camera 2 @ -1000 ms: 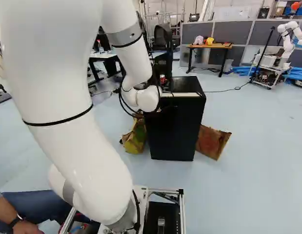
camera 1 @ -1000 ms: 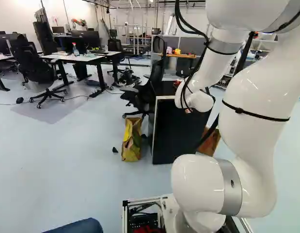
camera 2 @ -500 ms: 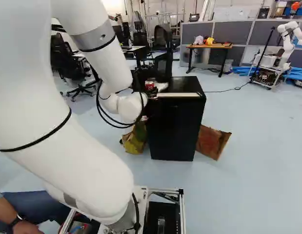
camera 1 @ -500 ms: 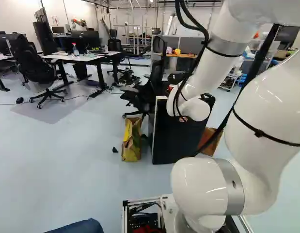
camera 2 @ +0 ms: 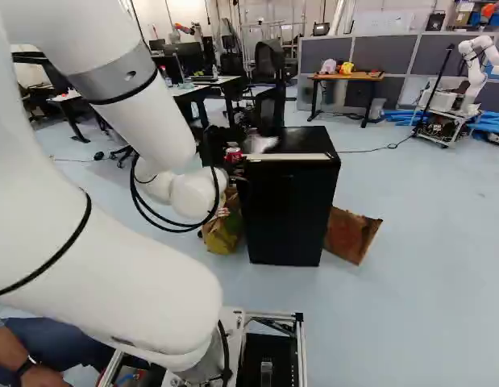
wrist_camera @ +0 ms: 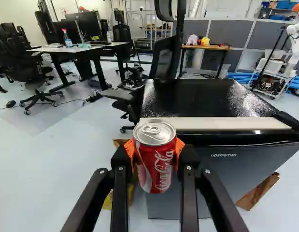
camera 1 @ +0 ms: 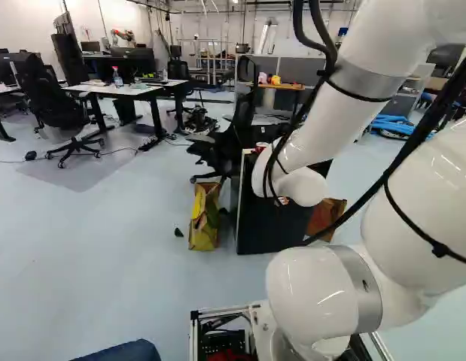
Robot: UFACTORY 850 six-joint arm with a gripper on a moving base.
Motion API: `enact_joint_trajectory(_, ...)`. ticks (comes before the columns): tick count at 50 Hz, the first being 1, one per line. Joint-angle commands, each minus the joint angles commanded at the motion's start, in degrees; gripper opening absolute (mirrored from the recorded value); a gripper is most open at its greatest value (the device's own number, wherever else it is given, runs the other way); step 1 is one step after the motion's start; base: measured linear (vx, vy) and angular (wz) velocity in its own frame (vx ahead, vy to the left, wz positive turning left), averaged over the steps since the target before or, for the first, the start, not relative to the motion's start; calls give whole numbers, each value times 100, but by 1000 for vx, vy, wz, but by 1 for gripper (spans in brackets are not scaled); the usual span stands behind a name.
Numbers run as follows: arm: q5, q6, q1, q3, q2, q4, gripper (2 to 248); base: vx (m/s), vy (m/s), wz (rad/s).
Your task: Grab a drink from the fridge
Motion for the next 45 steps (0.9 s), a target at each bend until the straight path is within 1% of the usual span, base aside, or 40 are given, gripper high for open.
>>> enact_joint_trajectory(11, -78, -48, 156, 233, 223, 132, 99, 0, 0, 0)
enact_joint_trajectory(22, -129, -79, 259, 387, 370, 218, 99, 0, 0, 0)
enact_joint_trajectory(33, -153, -94, 307, 459, 439, 259, 99, 0, 0, 0)
enact_joint_trajectory(45, -155, -96, 313, 467, 446, 263, 99, 0, 0, 0)
